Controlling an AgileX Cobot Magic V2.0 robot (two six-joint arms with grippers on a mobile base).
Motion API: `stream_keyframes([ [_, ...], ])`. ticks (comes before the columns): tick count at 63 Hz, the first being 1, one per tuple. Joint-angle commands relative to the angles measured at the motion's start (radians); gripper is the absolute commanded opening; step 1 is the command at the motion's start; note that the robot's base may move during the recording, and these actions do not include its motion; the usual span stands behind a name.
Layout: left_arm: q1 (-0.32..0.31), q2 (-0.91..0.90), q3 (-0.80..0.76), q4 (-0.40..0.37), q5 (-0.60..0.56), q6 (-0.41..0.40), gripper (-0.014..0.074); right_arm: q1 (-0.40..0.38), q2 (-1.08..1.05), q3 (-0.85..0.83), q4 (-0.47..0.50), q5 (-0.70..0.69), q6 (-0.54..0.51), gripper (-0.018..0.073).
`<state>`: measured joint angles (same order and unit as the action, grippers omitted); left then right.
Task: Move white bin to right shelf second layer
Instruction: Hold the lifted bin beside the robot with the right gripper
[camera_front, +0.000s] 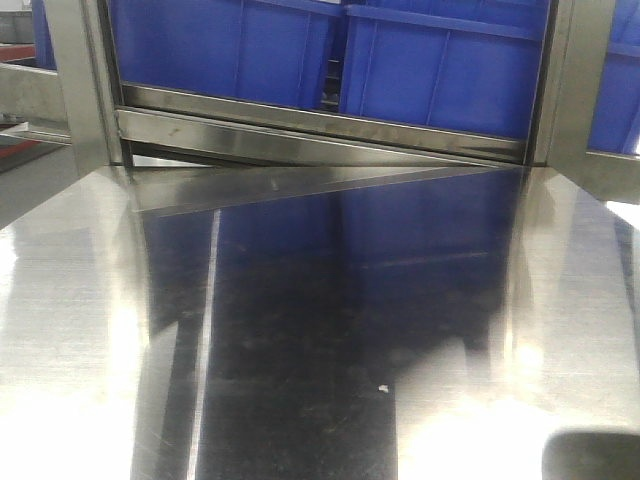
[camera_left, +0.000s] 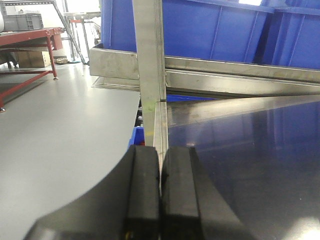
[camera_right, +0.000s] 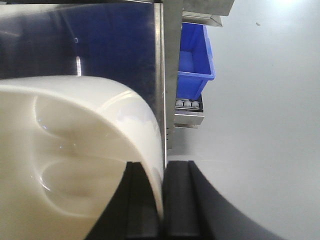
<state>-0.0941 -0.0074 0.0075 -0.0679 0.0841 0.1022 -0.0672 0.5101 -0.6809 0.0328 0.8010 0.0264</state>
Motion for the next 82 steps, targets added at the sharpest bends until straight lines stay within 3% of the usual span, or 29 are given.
stream_keyframes([
  [1,-0.008,-0.013,0.037,-0.006,-0.084,-0.003,0.0085,-0.005,0.000,-0.032,0.007,-0.087,-0.002,0.0048],
  [82,-0.008,-0.013,0.037,-0.006,-0.084,-0.003,0.0085,-0.005,0.002,-0.032,0.007,-0.087,-0.002,0.0048],
])
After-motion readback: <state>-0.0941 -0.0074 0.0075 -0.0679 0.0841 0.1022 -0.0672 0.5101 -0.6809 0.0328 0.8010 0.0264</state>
